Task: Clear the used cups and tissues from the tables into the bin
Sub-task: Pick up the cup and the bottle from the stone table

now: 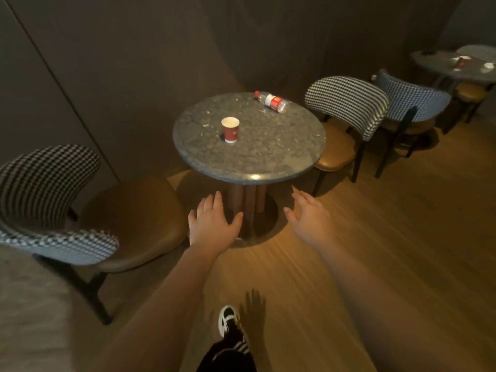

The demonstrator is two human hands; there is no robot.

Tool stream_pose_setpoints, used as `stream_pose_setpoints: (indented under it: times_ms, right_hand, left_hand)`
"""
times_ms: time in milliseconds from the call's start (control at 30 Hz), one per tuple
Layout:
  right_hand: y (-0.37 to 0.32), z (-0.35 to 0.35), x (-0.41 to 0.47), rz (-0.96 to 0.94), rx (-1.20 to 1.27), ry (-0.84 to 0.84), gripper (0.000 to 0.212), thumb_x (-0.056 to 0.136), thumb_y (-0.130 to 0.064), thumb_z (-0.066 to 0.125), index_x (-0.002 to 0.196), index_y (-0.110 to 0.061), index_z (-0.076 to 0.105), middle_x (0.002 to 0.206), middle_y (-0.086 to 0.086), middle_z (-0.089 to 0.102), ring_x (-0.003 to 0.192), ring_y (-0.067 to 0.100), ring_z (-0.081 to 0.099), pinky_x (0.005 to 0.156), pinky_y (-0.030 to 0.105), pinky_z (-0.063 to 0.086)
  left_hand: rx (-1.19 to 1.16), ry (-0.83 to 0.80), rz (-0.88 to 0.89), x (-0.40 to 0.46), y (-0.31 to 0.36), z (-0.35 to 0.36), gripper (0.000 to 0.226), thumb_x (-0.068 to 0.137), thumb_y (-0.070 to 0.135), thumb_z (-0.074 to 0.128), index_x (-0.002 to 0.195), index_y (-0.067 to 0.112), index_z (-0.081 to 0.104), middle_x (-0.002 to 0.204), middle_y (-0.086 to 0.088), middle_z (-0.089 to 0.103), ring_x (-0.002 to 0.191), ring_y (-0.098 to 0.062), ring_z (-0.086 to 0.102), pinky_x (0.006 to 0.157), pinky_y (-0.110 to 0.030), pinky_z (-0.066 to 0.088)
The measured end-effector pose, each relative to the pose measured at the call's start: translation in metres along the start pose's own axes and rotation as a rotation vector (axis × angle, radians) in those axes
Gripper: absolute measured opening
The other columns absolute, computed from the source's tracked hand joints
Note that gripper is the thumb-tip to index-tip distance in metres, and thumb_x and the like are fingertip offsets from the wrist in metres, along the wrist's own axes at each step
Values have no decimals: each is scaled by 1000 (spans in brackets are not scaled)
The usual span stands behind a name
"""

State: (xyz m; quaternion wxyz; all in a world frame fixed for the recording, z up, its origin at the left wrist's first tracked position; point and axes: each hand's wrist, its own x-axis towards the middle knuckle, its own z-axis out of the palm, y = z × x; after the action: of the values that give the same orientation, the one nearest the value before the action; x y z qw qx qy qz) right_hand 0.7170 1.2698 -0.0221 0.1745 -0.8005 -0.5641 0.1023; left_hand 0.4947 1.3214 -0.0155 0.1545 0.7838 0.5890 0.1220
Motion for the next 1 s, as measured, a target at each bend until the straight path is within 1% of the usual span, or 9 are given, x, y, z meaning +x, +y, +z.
stream_pose_setpoints:
  times_ms: [67, 200, 333, 467, 600, 733, 867, 1000]
  right_hand:
    - [-9, 2, 67, -13, -18, -14, 54, 94, -48, 44, 141, -21, 41, 149, 2, 40, 139, 21, 34, 111, 42, 31]
    - [-28, 3, 179, -26, 1, -67, 56, 95, -46, 44, 143, -18, 38, 152, 4, 36, 140, 23, 31, 113, 42, 30]
    - [-33, 9, 260, -25, 22, -112, 56, 96, -44, 44, 144, -16, 38, 153, 6, 33, 141, 24, 27, 114, 43, 26]
    - [-27, 20, 338, -36, 25, -138, 55, 95, -42, 46, 143, -16, 39, 152, 7, 34, 140, 25, 29, 114, 42, 27]
    - [-16, 36, 420, -92, 26, -184, 54, 95, -42, 47, 143, -16, 39, 152, 7, 34, 141, 25, 29, 114, 40, 26]
    - [-5, 48, 507, -209, 14, -256, 54, 95, -41, 47, 142, -14, 40, 152, 9, 35, 140, 26, 31, 114, 42, 27]
    - [4, 53, 572, -339, -2, -327, 53, 95, -40, 48, 141, -14, 42, 150, 10, 38, 138, 26, 33, 113, 41, 29]
    - [16, 59, 609, -415, -8, -376, 51, 94, -37, 50, 139, -13, 44, 148, 9, 41, 136, 28, 37, 111, 40, 32]
  left_hand:
    - [-7, -30, 8, 65, -6, -4, 78, 90, 58, 37, 150, 15, 13, 155, -5, 21, 143, -21, 14, 114, -50, 16]
    - [19, -4, -17, 173, -16, -14, 78, 90, 59, 38, 150, 15, 14, 154, -5, 24, 142, -20, 17, 114, -49, 17]
    - [19, -19, -64, 255, -20, -12, 80, 89, 60, 39, 149, 14, 14, 154, -5, 24, 141, -21, 18, 113, -47, 17]
    - [19, -25, -128, 325, -16, 2, 82, 88, 61, 41, 149, 14, 14, 153, -7, 24, 140, -23, 21, 112, -45, 18]
    - [0, -10, -213, 388, -8, 22, 83, 87, 60, 44, 149, 13, 16, 153, -8, 25, 140, -24, 22, 113, -46, 18]
    - [-46, 74, -333, 444, 3, 43, 85, 83, 58, 53, 147, 12, 22, 150, -9, 32, 137, -24, 28, 110, -46, 21]
    - [-88, 176, -461, 476, 17, 62, 102, 70, 57, 72, 146, 10, 24, 147, -8, 36, 135, -23, 33, 108, -48, 28]
    - [-224, 232, -541, 493, 29, 81, 118, 61, 50, 82, 149, 11, 14, 150, -12, 31, 138, -27, 29, 106, -50, 28]
